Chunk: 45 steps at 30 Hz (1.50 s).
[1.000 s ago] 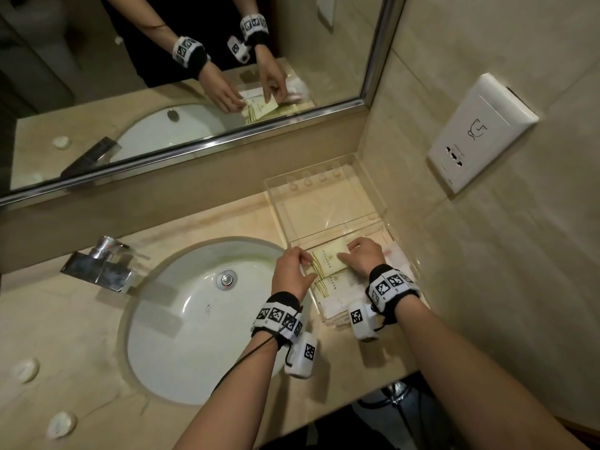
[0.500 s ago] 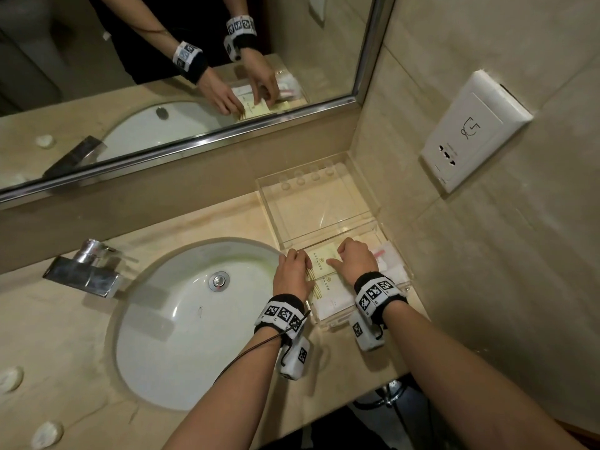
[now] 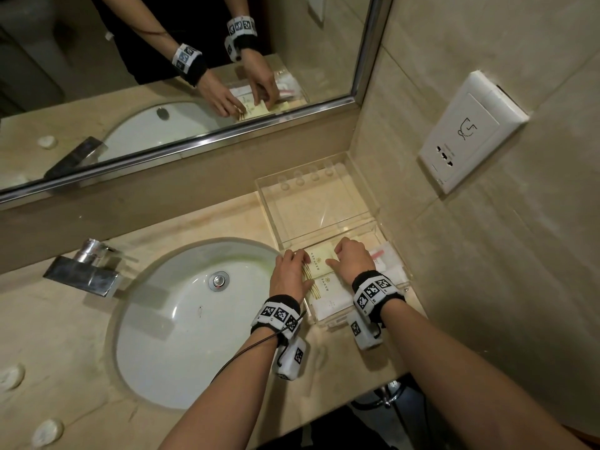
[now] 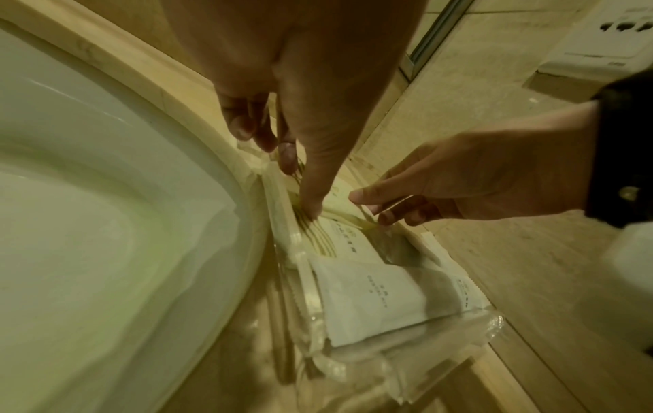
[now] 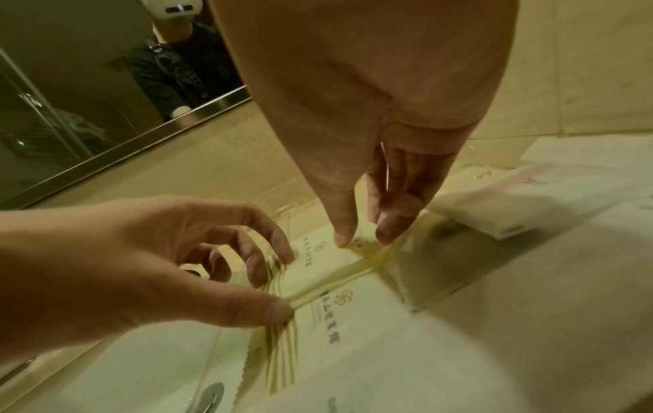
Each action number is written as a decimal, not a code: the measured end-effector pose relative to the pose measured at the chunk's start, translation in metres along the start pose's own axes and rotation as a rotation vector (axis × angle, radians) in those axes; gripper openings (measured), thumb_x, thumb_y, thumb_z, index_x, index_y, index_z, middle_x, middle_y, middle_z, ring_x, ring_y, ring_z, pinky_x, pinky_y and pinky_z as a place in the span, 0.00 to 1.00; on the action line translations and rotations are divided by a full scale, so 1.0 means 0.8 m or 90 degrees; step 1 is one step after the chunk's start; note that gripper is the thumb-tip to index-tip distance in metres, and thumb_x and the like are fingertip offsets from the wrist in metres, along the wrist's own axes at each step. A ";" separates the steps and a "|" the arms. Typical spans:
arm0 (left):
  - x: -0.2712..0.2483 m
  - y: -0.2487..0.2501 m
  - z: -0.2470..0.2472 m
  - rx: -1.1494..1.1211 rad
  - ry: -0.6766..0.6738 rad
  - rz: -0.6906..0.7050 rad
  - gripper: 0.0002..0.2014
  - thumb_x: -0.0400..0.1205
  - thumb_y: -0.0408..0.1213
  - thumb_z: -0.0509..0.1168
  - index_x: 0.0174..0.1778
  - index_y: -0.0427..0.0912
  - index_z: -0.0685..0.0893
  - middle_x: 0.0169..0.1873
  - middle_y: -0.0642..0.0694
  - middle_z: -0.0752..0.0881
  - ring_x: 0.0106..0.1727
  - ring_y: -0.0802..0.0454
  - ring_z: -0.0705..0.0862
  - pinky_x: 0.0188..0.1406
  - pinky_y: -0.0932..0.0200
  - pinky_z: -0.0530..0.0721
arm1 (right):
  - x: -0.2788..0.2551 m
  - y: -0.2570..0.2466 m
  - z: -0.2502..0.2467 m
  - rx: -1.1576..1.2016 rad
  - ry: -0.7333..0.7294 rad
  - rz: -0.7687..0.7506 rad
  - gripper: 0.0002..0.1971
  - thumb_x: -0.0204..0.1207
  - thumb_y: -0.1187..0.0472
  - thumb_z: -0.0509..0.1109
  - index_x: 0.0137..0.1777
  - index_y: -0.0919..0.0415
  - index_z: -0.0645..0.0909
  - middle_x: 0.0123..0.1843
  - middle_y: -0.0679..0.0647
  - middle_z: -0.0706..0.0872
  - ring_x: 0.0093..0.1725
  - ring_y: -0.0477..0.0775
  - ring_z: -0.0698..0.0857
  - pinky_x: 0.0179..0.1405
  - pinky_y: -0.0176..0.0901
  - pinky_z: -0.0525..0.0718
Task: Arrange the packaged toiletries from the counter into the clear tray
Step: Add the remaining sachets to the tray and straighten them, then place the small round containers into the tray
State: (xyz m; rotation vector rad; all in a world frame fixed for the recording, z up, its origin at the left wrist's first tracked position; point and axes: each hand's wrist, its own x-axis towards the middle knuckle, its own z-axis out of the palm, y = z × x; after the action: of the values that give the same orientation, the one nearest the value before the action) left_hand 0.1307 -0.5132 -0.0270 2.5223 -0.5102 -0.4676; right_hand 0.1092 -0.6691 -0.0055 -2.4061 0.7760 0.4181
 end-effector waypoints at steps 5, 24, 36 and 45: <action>-0.003 0.002 0.000 -0.001 0.005 -0.004 0.20 0.70 0.36 0.77 0.54 0.47 0.77 0.53 0.49 0.78 0.56 0.47 0.74 0.47 0.52 0.80 | -0.001 0.002 -0.002 -0.001 -0.004 -0.005 0.19 0.75 0.53 0.76 0.60 0.64 0.79 0.59 0.59 0.85 0.57 0.60 0.85 0.56 0.53 0.86; -0.180 -0.152 -0.131 -0.308 0.285 -0.362 0.05 0.75 0.34 0.73 0.45 0.41 0.84 0.34 0.51 0.84 0.29 0.59 0.77 0.32 0.74 0.74 | -0.073 -0.177 0.064 0.233 -0.138 -0.302 0.04 0.74 0.58 0.74 0.44 0.59 0.86 0.40 0.51 0.90 0.40 0.52 0.89 0.45 0.45 0.86; -0.335 -0.310 -0.193 -0.383 0.427 -0.560 0.05 0.77 0.33 0.70 0.47 0.41 0.83 0.35 0.48 0.83 0.31 0.55 0.80 0.27 0.70 0.74 | -0.174 -0.338 0.220 0.115 -0.308 -0.446 0.04 0.74 0.58 0.75 0.44 0.58 0.87 0.40 0.50 0.90 0.39 0.51 0.89 0.42 0.43 0.86; -0.393 -0.429 -0.207 -0.365 0.408 -0.617 0.18 0.66 0.36 0.79 0.47 0.47 0.79 0.45 0.48 0.80 0.44 0.52 0.82 0.49 0.60 0.80 | -0.228 -0.452 0.358 0.000 -0.329 -0.526 0.07 0.75 0.61 0.75 0.51 0.60 0.85 0.45 0.52 0.88 0.44 0.53 0.86 0.52 0.48 0.85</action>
State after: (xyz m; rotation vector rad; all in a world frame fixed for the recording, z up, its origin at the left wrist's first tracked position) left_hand 0.0167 -0.0326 -0.0120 2.0163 0.9800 -0.0687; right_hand 0.1547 -0.1756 0.0034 -2.2189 -0.4369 0.6324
